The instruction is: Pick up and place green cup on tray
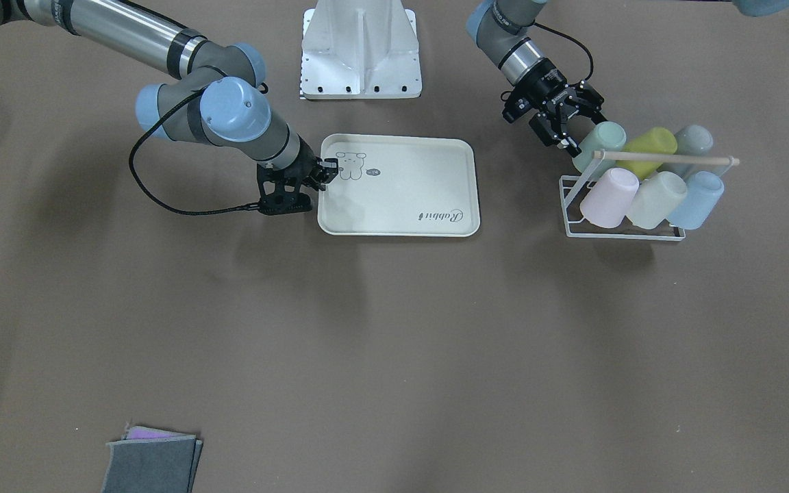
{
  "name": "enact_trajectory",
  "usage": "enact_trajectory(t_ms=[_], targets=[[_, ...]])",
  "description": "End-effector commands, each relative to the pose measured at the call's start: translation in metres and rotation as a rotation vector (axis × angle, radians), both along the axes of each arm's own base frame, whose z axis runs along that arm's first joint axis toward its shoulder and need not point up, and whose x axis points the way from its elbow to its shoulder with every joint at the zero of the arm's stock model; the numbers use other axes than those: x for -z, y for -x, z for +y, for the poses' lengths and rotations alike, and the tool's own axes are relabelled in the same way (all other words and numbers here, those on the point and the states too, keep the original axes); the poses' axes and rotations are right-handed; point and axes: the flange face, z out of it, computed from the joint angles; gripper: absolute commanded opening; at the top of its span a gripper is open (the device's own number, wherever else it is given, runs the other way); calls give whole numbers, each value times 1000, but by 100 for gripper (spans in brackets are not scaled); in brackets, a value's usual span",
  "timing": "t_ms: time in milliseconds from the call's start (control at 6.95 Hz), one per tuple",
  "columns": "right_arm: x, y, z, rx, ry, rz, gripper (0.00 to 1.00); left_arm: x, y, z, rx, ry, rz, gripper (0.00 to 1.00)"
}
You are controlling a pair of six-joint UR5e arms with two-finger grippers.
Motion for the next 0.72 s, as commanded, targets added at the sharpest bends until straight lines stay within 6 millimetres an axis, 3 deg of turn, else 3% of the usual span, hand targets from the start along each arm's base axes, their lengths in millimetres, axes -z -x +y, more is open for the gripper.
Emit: enact_trajectory(t_ms=[0,144,288,432,576], targets=[[0,-2,-2,-25,39,8,0,-18,-6,-1,1,-1,-10,95],[-2,-3,-3,-27,41,11,4,-18,-3,-8,13,0,-12,95],[-3,-1,-2,-24,40,14,61,-20,-3,-9,13,2,-18,95],[-2,-2,-2,-28,37,11,99,-20,-1,-13,20,2,-22,95],[5,-4,-3,-35,28,2,100,-21,0,-18,29,2,-30,94]])
